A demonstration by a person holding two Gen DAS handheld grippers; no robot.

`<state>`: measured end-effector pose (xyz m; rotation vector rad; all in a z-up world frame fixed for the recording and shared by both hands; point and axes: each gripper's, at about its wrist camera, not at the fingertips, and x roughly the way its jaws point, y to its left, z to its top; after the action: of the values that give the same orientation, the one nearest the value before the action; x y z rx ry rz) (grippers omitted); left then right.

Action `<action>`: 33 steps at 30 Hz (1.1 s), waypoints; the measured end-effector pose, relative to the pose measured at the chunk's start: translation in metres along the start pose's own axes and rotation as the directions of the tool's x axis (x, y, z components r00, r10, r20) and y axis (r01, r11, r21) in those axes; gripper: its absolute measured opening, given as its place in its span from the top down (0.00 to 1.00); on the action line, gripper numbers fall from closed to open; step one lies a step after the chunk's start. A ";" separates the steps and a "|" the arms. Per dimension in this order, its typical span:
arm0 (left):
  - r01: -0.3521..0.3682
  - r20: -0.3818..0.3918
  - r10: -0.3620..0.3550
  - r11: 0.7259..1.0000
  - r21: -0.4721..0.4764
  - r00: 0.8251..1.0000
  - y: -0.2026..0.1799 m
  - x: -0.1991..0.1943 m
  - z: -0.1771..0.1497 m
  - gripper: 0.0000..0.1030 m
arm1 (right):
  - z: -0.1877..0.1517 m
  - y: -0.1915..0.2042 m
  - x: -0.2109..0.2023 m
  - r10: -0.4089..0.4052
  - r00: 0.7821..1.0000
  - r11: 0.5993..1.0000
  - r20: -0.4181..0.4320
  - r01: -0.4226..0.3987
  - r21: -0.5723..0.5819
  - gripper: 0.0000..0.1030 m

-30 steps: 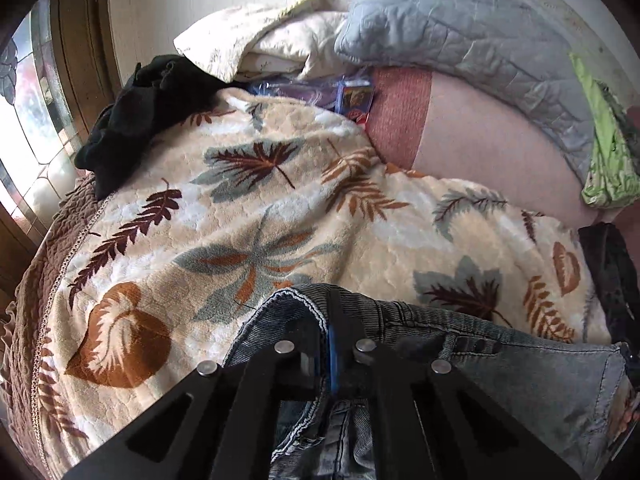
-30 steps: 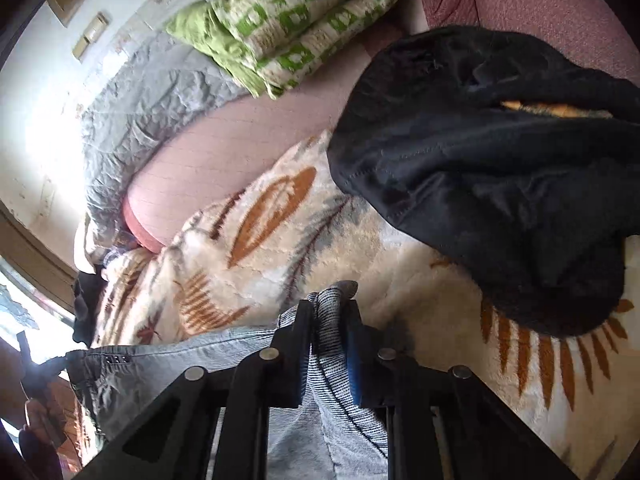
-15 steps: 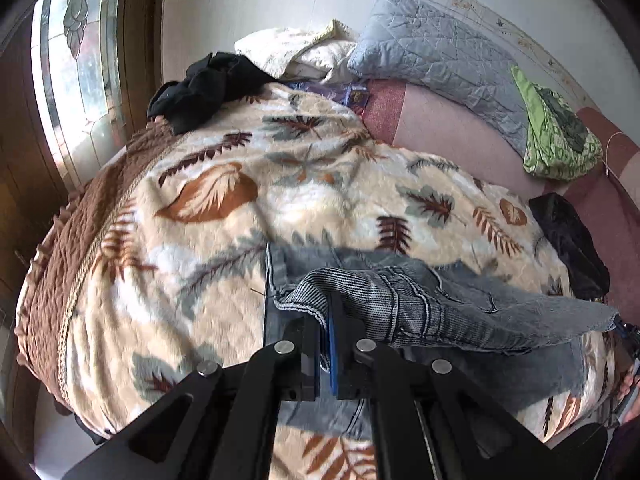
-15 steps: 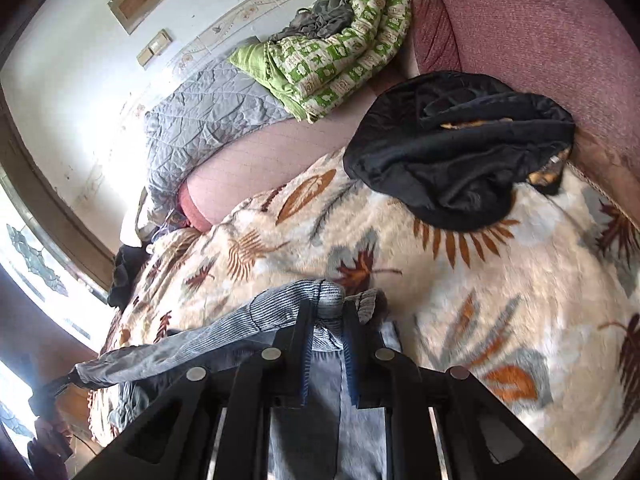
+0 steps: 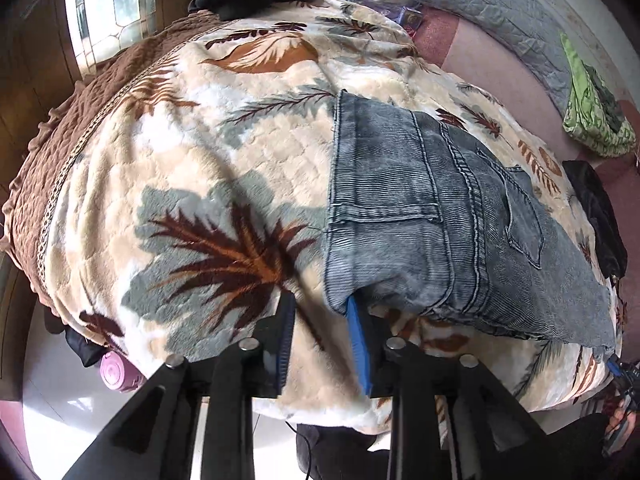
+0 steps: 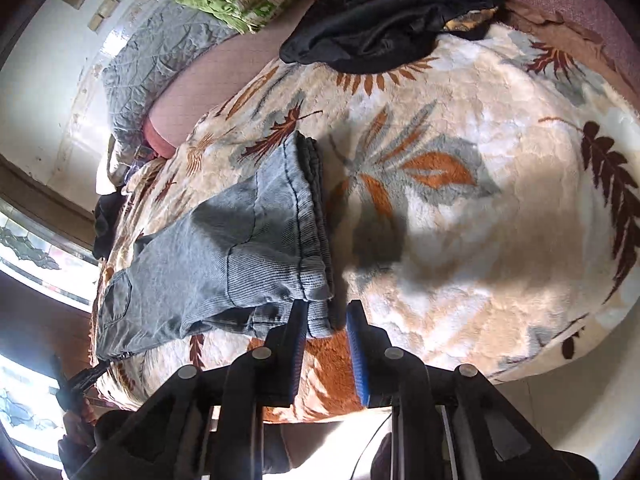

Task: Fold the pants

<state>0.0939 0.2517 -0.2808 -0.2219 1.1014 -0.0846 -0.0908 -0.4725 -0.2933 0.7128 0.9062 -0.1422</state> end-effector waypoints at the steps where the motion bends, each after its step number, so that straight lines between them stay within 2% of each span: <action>1: -0.015 0.008 0.015 1.000 -0.008 1.000 0.007 -0.009 -0.003 0.68 | 0.001 0.000 -0.011 -0.004 1.000 1.000 0.023 0.004 -0.024 0.70; 3: -0.068 0.042 0.068 0.998 -0.004 0.997 0.019 -0.029 -0.006 0.68 | 0.004 -0.001 -0.032 0.013 0.997 1.000 0.082 -0.011 -0.026 0.54; 4: -0.091 0.067 0.092 0.996 -0.004 0.994 0.023 -0.041 -0.007 0.68 | 0.009 0.000 -0.041 0.017 0.993 1.000 0.115 -0.015 -0.012 0.39; 5: -0.109 0.092 0.110 0.994 -0.007 0.990 0.024 -0.052 -0.005 0.67 | 0.014 0.004 -0.048 0.016 0.989 1.000 0.150 -0.016 -0.004 0.35; 8: -0.114 0.168 0.111 0.993 0.010 0.979 0.008 -0.080 0.008 0.66 | 0.036 0.028 -0.049 0.033 0.983 0.999 0.181 -0.026 -0.042 0.35; 9: -0.101 0.188 0.094 0.995 0.027 0.978 -0.005 -0.087 0.012 0.62 | 0.045 0.037 -0.042 0.028 0.984 0.998 0.178 -0.018 -0.054 0.35; 12: -0.018 0.226 -0.011 0.992 0.124 0.974 -0.064 -0.095 0.023 0.44 | 0.070 0.057 -0.007 0.036 0.991 0.997 0.128 -0.026 -0.078 0.35; 13: 0.010 0.228 -0.049 0.986 0.167 0.972 -0.087 -0.094 0.024 0.42 | 0.076 0.060 0.006 0.028 0.993 0.997 0.116 -0.020 -0.073 0.35; 16: 0.105 0.195 -0.166 0.951 0.291 0.967 -0.160 -0.079 0.023 0.41 | 0.094 0.057 0.045 -0.001 0.998 0.999 0.066 0.004 -0.050 0.35; 18: 0.137 0.173 -0.206 0.929 0.344 0.963 -0.201 -0.062 0.017 0.41 | 0.101 0.049 0.068 0.012 1.000 1.000 0.016 -0.011 -0.018 0.35; 21: 0.200 0.119 -0.264 0.900 0.388 0.957 -0.245 -0.030 0.006 0.41 | 0.102 0.040 0.093 0.062 0.996 0.998 -0.064 -0.061 0.026 0.34; 24: 0.265 0.026 -0.299 0.879 0.396 0.954 -0.273 0.010 -0.005 0.41 | 0.098 0.039 0.094 0.093 0.994 0.996 -0.060 -0.093 0.001 0.34; 25: 0.280 -0.005 -0.304 0.872 0.402 0.953 -0.281 0.023 -0.008 0.41 | 0.096 0.040 0.093 0.108 0.992 0.994 -0.062 -0.108 -0.005 0.36; 26: 0.291 -0.033 -0.305 0.863 0.414 0.952 -0.288 0.036 -0.014 0.41 | 0.095 0.041 0.093 0.127 0.990 0.992 -0.068 -0.128 -0.013 0.48; 27: 0.292 -0.049 -0.300 0.857 0.425 0.953 -0.293 0.046 -0.019 0.42 | 0.093 0.042 0.096 0.162 0.983 0.986 -0.083 -0.164 -0.011 0.64; 28: 0.296 -0.066 -0.297 0.852 0.432 0.953 -0.296 0.055 -0.024 0.42 | 0.092 0.042 0.100 0.191 0.976 0.981 -0.107 -0.192 0.005 0.87; 31: 0.301 -0.131 -0.271 0.839 0.453 0.954 -0.299 0.071 -0.036 0.42 | 0.088 0.045 0.103 0.174 0.981 0.984 -0.087 -0.175 -0.013 0.87; 33: 0.291 -0.127 -0.263 0.824 0.487 0.956 -0.299 0.072 -0.039 0.42 | 0.094 0.046 0.091 0.154 0.988 0.988 0.003 -0.154 -0.014 0.87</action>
<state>0.1036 -0.0581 -0.2946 0.0939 1.0578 -0.6382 0.0478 -0.4800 -0.3011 0.7660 0.8439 -0.0006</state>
